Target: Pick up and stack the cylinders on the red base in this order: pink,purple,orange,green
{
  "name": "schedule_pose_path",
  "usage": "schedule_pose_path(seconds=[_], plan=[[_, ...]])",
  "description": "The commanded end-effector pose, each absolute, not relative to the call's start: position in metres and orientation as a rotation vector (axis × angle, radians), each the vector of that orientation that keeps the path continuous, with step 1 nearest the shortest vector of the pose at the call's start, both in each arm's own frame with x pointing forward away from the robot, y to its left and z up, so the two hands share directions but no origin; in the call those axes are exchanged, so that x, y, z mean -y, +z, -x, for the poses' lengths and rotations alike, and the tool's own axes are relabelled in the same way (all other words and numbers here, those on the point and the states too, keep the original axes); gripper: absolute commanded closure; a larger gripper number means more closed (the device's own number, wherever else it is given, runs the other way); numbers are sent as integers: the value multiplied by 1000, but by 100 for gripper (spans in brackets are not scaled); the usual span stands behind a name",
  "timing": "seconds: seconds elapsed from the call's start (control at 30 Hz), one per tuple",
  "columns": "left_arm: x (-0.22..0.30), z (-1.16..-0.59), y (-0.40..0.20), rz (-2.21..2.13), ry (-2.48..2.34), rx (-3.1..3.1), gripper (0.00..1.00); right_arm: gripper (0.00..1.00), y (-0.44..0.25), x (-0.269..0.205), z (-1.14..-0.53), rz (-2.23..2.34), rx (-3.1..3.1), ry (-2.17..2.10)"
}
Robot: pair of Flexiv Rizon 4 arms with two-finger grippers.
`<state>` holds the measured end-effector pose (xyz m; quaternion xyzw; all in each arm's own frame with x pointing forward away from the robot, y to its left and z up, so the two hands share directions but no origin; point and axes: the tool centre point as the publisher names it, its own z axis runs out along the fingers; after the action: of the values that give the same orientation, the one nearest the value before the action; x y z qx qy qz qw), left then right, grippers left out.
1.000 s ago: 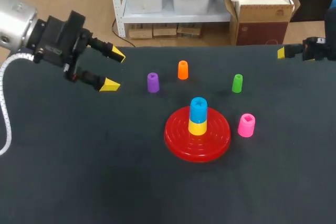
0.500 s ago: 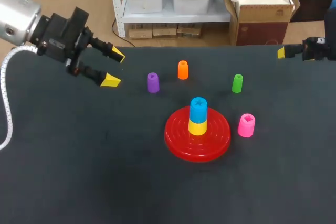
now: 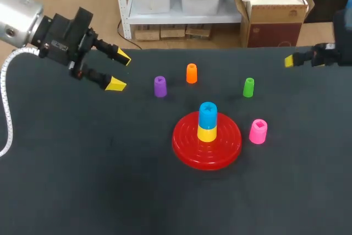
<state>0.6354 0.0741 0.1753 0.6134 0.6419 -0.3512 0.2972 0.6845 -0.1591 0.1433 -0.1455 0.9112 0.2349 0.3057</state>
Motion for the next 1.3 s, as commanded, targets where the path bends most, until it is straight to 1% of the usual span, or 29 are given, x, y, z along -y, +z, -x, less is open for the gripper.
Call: schedule_pose_path(seconds=[0.03,0.2,0.5,0.6,0.87,1.13,1.3], plan=[[-75,-636,175,-1633,-936,-1703,0,0,143,134,-675,716,-2533,616],[-75,-636,175,-1633,-936,-1703,0,0,127,112,-654,962,-2657,541],[-75,-636,175,-1633,-936,-1703,0,0,93,104,-645,1138,-2863,309],[-75,-636,175,-1633,-936,-1703,0,0,80,103,-637,1269,-2906,146],[-75,-636,175,-1633,-936,-1703,0,0,63,103,-615,1238,-2858,-6],[-75,-636,175,-1633,-936,-1703,0,0,73,112,-621,972,-2703,0],[-75,-636,175,-1633,-936,-1703,0,0,73,112,-621,972,-2703,0]])
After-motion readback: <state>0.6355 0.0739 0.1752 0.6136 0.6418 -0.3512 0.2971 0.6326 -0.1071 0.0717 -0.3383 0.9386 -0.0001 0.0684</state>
